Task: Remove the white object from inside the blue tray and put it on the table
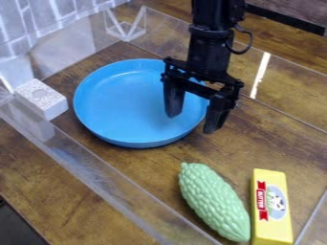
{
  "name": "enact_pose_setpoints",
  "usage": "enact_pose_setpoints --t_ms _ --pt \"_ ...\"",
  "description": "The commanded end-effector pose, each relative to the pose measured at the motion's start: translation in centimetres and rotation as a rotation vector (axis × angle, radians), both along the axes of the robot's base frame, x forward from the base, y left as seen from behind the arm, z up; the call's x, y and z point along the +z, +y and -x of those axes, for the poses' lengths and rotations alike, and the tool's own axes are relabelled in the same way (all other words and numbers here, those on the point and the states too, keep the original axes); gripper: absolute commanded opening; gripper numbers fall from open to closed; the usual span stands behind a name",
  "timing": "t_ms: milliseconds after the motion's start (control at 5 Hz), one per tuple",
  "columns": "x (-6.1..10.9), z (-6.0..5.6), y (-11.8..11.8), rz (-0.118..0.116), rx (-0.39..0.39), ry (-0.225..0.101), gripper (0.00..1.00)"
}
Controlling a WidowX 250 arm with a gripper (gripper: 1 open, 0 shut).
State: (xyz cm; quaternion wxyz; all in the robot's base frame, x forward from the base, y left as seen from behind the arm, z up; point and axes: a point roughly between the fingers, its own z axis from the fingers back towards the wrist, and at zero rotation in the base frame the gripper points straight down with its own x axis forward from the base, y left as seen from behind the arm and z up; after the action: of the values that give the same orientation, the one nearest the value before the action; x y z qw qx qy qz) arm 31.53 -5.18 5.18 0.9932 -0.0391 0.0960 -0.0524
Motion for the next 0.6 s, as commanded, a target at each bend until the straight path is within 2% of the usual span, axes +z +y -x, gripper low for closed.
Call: enact_pose_setpoints --t_ms 0,400 --pt "1.46 -1.17 -1.15 0.01 -0.023 -0.071 1.0" --pt "0.87 -1.38 -1.71 0.005 -0.027 -0.08 1.0"
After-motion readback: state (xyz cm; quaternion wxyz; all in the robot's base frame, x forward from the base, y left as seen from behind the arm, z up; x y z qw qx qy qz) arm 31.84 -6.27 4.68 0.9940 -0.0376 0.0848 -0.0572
